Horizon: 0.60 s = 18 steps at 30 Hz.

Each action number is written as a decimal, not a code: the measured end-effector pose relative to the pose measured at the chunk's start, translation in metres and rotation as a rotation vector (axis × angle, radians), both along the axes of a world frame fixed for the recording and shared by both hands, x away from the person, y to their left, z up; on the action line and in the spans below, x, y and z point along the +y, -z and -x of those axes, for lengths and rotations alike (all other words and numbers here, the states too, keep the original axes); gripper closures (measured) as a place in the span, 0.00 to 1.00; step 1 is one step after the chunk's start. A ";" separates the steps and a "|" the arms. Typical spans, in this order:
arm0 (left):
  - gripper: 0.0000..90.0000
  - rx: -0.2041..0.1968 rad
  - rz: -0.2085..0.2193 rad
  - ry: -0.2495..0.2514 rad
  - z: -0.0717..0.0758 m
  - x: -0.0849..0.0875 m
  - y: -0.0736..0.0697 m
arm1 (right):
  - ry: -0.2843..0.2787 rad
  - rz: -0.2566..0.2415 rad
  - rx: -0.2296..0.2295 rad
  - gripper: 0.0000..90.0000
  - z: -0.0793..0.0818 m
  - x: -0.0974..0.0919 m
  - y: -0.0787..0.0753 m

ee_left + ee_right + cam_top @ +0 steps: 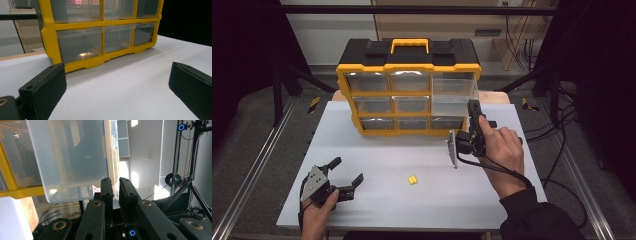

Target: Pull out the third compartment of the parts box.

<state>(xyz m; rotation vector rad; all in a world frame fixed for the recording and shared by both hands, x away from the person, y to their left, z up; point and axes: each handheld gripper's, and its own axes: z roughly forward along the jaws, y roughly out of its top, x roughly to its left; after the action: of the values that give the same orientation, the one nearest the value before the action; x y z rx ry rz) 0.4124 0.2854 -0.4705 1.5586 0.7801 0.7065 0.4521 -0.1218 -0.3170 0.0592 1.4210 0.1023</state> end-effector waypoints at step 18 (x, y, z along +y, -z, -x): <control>0.01 -0.002 -0.007 -0.001 -0.002 0.000 -0.001 | 0.003 -0.504 0.194 0.32 0.006 -0.013 -0.005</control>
<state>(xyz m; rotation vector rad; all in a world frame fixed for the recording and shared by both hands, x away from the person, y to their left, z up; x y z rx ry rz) 0.4141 0.2854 -0.4695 1.5634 0.7776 0.7125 0.4465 -0.1348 -0.3119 0.4973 1.5589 0.4611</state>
